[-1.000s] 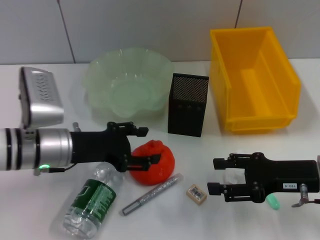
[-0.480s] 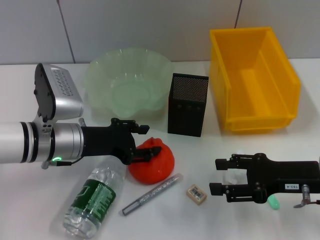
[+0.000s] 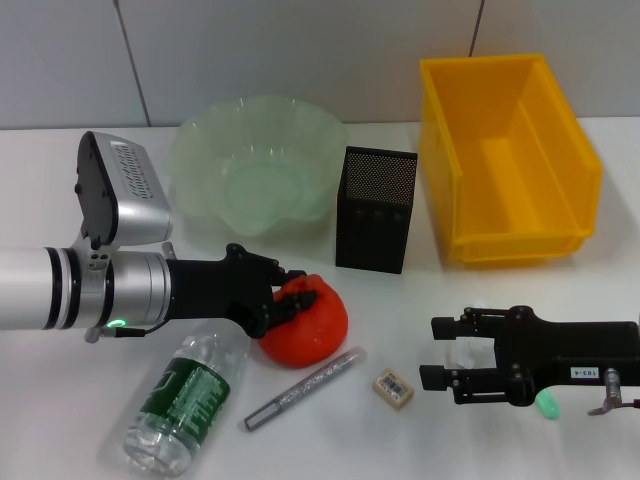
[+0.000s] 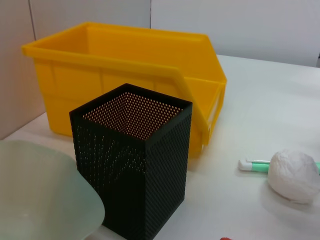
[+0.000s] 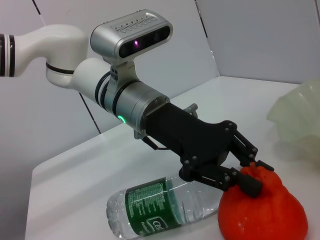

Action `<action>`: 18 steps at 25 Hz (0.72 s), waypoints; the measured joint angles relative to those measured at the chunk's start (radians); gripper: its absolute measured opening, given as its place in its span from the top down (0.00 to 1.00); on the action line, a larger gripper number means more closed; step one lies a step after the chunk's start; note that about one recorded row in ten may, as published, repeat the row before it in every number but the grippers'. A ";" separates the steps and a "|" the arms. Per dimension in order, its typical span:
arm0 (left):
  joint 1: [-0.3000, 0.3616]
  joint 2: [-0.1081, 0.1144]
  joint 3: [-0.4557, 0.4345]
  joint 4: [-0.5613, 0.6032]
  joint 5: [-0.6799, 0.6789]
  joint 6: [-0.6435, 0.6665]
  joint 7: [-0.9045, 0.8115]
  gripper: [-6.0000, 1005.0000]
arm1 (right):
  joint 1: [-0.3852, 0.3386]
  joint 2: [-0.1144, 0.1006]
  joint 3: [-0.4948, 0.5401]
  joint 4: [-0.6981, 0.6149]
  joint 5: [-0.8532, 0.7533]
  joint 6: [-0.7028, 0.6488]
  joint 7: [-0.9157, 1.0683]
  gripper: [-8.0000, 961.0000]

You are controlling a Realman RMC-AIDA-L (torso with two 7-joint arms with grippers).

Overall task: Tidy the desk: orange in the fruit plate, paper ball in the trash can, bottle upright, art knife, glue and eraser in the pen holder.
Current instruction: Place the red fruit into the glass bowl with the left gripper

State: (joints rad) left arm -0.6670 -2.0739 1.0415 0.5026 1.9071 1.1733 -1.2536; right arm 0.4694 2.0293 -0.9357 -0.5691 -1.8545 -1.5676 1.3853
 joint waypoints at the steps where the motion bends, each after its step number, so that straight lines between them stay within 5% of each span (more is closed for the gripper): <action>1: 0.000 0.000 0.000 0.000 -0.001 0.001 -0.003 0.61 | 0.000 0.000 0.000 0.000 0.000 0.000 0.000 0.21; 5: 0.000 0.000 0.000 0.000 -0.004 0.012 -0.018 0.76 | -0.002 0.000 0.000 0.000 0.000 0.000 0.000 0.21; 9: 0.004 0.002 -0.016 0.027 -0.038 0.083 -0.048 0.80 | -0.002 0.000 0.000 0.000 0.000 0.000 0.000 0.21; 14: 0.065 0.008 -0.082 0.149 -0.274 0.157 -0.094 0.84 | -0.003 -0.001 0.000 0.000 0.000 0.000 0.000 0.21; 18: 0.055 0.006 -0.135 0.141 -0.424 0.048 -0.065 0.87 | -0.005 0.002 0.000 0.000 0.000 0.000 0.000 0.21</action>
State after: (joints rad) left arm -0.6125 -2.0675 0.9061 0.6437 1.4836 1.2214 -1.3184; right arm 0.4648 2.0311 -0.9358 -0.5690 -1.8545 -1.5678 1.3851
